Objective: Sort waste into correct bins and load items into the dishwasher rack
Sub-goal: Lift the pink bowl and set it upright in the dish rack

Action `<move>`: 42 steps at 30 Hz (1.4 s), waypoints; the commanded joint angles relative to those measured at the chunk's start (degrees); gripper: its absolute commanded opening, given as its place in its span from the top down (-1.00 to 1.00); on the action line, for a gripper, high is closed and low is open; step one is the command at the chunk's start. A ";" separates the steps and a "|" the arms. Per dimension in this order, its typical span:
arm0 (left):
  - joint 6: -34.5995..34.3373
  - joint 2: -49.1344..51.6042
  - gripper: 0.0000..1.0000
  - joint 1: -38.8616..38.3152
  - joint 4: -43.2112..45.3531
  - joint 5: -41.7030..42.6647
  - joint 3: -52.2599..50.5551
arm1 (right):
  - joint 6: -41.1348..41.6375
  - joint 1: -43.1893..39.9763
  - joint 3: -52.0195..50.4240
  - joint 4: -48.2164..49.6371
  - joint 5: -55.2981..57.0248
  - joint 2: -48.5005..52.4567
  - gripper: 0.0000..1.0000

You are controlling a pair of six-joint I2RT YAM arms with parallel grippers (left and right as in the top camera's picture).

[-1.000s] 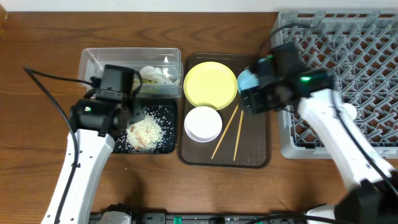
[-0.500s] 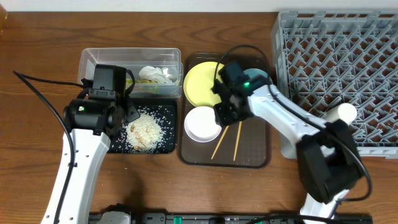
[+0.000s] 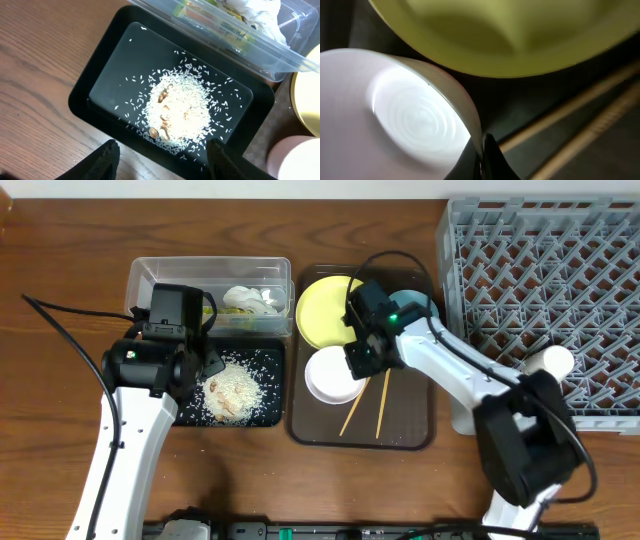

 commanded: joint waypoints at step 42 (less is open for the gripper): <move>-0.52 0.28 -0.20 0.24 -0.15 -0.07 0.15 | -34.49 -22.69 1.16 71.52 70.05 7.91 0.97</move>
